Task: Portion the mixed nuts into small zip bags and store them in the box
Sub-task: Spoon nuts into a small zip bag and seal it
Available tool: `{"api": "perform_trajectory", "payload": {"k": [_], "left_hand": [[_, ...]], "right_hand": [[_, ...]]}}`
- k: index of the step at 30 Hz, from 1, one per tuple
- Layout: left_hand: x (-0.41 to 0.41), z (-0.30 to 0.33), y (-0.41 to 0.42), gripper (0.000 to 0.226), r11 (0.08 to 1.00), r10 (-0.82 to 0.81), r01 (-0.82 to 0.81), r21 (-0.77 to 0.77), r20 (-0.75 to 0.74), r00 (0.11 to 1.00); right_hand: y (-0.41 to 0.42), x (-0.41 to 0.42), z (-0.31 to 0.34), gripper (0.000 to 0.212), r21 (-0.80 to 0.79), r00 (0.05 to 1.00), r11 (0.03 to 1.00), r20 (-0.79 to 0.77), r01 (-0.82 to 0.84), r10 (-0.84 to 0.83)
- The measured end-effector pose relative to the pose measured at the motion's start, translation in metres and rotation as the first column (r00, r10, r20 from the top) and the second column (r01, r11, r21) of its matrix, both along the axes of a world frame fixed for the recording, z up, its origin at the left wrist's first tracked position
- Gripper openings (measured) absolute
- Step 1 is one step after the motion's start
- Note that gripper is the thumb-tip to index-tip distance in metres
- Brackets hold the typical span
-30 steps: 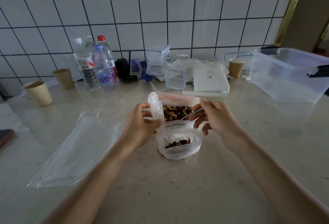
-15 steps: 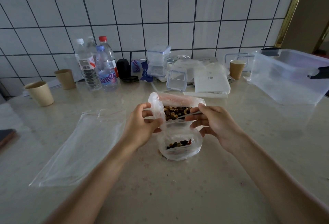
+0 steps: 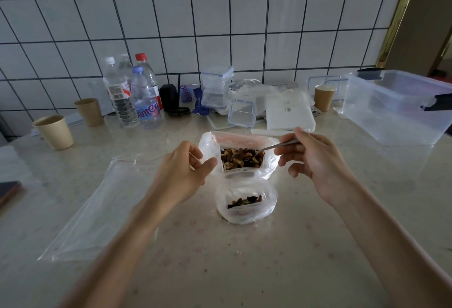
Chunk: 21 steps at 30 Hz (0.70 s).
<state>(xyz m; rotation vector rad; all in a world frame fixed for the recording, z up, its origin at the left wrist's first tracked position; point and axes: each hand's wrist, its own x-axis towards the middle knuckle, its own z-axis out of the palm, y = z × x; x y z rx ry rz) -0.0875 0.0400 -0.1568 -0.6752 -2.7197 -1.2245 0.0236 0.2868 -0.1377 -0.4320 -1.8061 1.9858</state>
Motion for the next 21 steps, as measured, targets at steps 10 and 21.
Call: {"api": "perform_trajectory", "payload": {"k": [10, 21], "left_hand": [[0.020, 0.016, -0.001, 0.024, 0.927, -0.285, 0.333, -0.173, 0.252, 0.925], [0.013, 0.015, -0.005, 0.008, 0.886, -0.448, 0.457, 0.074, 0.391, 0.804]], "right_hand": [[-0.004, 0.010, 0.010, 0.045, 0.161, 0.989, 0.976, 0.001, -0.146, 0.148], [-0.026, 0.011, 0.009, 0.045, 0.593, 0.895, 0.766, -0.161, -0.248, 0.415]]}}
